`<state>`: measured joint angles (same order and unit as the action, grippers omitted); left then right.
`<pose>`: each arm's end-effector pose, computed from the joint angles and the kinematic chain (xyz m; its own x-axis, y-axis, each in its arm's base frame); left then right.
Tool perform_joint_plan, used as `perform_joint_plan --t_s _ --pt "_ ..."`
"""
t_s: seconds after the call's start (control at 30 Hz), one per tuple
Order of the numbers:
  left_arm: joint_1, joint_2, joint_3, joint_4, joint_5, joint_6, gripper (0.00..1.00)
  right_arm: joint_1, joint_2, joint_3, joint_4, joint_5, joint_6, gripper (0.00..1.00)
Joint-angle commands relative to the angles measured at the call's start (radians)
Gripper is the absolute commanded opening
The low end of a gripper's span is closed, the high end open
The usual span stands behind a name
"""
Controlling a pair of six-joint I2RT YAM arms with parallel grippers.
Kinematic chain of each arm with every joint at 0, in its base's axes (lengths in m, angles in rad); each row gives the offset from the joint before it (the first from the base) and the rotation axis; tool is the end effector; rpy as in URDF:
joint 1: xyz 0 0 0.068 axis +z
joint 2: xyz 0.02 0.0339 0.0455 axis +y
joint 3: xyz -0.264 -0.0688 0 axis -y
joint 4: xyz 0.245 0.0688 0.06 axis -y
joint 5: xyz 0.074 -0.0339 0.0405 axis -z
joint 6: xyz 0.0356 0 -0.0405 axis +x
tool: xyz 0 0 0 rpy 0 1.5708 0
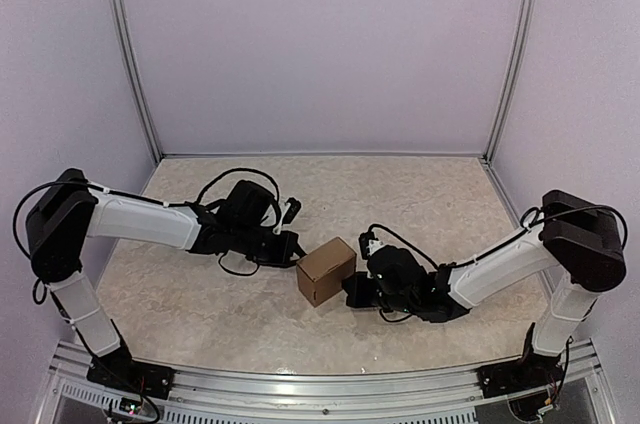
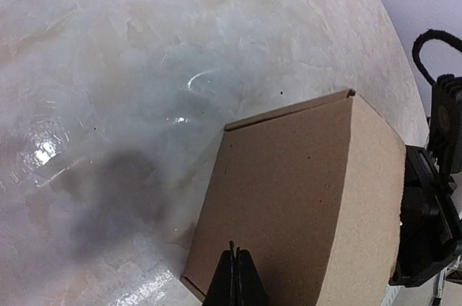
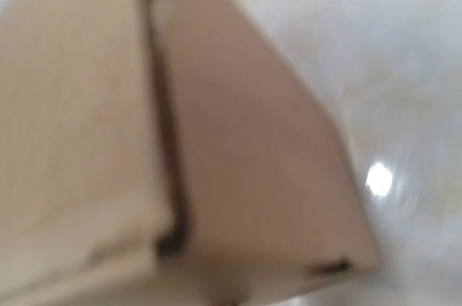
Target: Fold the paper box
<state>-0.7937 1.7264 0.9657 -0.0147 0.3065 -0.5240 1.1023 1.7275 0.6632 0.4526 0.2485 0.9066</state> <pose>0.2426 -0.2619 0.1733 -0.8407 0.1745 -0.5126 0.4737 0.6955 -0.5402 0.1529 0.2828 0.1268 -0.7692 0.1702 -0.6159 -0.2729 0.7840 0.5576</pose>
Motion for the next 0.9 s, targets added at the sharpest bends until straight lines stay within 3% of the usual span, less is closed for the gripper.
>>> perform_joint_plan --t_s 0.0,0.33,0.6,0.87 --pt "-0.021 -0.028 -0.034 0.007 0.010 -0.009 0.00 -0.041 0.045 0.044 0.012 -0.005 -0.054 0.00" --pt "-0.066 -0.063 -0.088 0.007 -0.051 -0.048 0.00 -0.100 0.136 0.132 0.022 -0.114 -0.135 0.00" --pt "-0.052 -0.095 -0.105 -0.036 -0.118 -0.057 0.00 -0.130 0.107 0.087 -0.002 -0.158 -0.191 0.00" --pt "-0.029 -0.110 -0.071 -0.050 -0.112 -0.053 0.00 -0.166 0.123 0.065 0.007 -0.299 -0.239 0.00"
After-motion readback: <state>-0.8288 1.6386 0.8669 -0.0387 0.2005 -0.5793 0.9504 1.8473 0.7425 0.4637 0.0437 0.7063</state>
